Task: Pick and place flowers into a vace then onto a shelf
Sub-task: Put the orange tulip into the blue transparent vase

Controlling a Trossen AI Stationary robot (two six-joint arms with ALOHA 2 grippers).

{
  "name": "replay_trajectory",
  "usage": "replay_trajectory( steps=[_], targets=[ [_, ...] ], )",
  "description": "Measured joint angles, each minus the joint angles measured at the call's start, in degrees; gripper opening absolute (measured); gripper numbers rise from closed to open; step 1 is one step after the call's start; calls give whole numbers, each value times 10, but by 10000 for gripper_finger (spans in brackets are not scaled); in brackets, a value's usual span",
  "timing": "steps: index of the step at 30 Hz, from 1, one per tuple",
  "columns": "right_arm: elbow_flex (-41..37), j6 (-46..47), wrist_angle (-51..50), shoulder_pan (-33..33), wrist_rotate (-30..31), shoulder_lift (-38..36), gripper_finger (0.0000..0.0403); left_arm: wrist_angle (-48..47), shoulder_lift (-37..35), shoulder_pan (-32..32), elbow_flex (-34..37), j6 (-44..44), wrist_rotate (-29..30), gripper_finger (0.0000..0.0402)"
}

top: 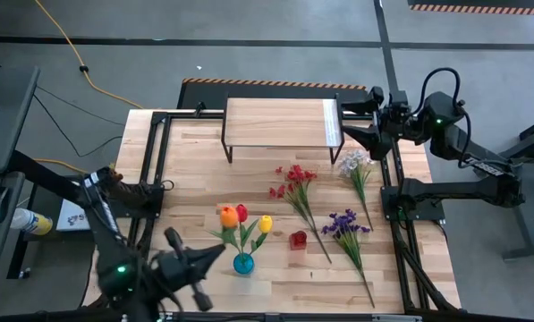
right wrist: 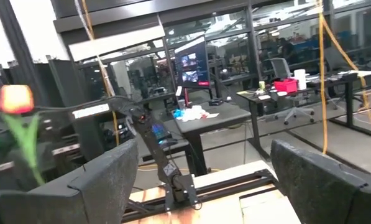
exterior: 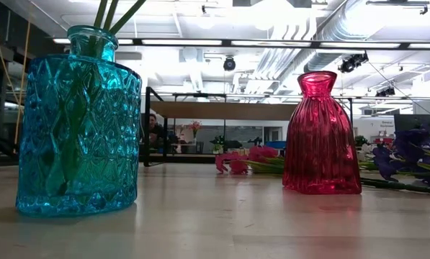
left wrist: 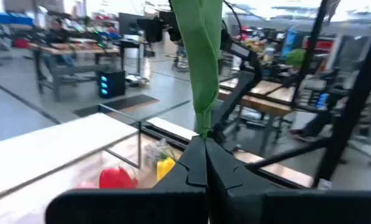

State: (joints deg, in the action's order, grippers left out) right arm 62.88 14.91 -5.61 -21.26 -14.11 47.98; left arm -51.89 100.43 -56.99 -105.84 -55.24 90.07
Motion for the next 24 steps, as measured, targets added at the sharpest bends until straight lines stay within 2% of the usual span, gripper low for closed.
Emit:
replay_trajectory(
  steps=[6, 15, 24],
  targets=[
    [0, -15, 0, 0, 17, 1, 354, 103, 43, 38, 1, 99, -2, 21],
    [0, -33, -3, 0, 18, 1, 354, 177, 99, 81, 1, 100, -2, 20],
    [0, -35, -11, 0, 18, 1, 354, 207, 135, 90, 0, 99, 1, 20]
  ],
)
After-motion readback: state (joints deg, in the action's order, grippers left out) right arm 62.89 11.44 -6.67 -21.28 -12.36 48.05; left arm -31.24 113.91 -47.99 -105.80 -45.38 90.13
